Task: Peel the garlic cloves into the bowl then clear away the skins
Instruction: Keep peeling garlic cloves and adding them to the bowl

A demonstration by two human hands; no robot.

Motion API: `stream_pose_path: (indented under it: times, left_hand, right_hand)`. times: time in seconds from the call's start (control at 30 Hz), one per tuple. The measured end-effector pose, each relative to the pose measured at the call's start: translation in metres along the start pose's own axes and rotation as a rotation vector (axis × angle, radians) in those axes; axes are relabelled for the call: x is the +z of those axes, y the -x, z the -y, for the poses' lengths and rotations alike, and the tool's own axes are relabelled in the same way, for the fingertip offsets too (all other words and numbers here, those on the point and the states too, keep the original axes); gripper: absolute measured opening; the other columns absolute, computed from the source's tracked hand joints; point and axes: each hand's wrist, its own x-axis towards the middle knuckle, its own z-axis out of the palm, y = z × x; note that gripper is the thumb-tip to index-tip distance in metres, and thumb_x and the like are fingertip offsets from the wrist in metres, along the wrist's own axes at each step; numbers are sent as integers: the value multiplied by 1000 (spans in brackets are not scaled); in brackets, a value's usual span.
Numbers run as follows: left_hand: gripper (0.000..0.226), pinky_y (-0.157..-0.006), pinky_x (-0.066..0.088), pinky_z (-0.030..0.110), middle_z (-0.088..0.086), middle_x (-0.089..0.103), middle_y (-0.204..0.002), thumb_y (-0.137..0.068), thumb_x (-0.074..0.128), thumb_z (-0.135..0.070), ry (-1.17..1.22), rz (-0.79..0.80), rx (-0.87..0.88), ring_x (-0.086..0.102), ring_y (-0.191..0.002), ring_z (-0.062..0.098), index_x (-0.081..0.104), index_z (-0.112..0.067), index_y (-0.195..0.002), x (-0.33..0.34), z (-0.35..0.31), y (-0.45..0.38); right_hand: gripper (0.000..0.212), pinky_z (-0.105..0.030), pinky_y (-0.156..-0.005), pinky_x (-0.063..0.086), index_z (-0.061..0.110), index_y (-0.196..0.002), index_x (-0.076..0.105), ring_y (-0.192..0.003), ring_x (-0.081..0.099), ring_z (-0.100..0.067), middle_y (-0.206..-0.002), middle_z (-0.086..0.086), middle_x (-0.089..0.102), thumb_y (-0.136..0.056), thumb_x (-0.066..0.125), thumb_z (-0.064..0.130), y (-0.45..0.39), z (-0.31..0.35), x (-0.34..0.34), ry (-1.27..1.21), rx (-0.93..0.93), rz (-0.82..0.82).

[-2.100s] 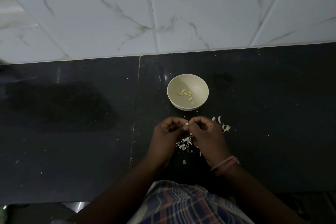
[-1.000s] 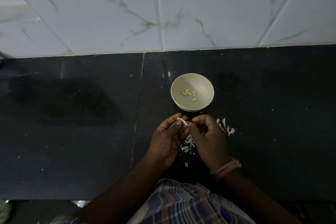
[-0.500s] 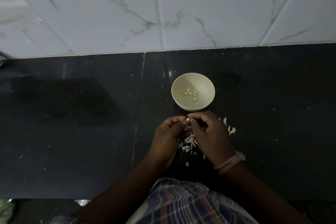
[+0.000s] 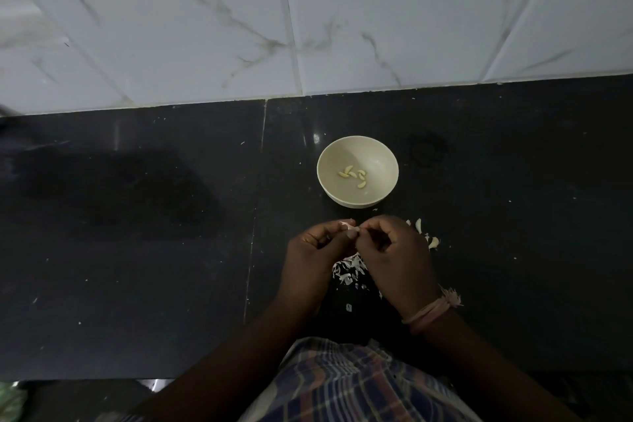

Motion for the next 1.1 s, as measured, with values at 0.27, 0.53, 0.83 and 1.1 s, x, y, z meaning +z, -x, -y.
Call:
stream_pose_path:
  times: [0.27, 0.53, 0.83, 1.1]
  left_hand:
    - [15, -96, 56, 48, 22, 76, -100, -94, 68, -3, 10, -32, 23, 73, -97, 35, 79, -7, -102, 0, -1, -2]
    - [14, -94, 57, 46, 25, 75, -97, -93, 68, -2, 36, -12, 11, 73, -93, 34, 80, -5, -98, -1, -2, -4]
    - [12, -88, 59, 39, 31, 72, -99, -92, 67, -1, 137, -10, -57, 72, -93, 35, 79, 0, -94, -1, 2, -4]
    - [14, -83, 61, 35, 30, 73, -101, -91, 67, 0, 170, 9, -95, 73, -89, 32, 76, 5, -100, -1, 3, -1]
  right_hand:
    - [6, -32, -66, 50, 15, -79, 69, -71, 58, -11, -77, 4, 63, -83, 71, 11, -5, 4, -1, 113, -130, 15]
    - [7, -21, -64, 53, 17, -81, 73, -70, 65, -4, -75, 10, 69, -82, 75, 10, -8, 4, -3, -5, -24, 83]
    - [9, -27, -63, 53, 15, -78, 72, -67, 64, -9, -71, 6, 68, -84, 71, 10, -7, 3, -3, -24, 6, 146]
    - [15, -26, -57, 48, 15, -69, 64, -60, 57, -10, -63, 4, 61, -80, 73, 9, -5, 1, -4, -29, 35, 174]
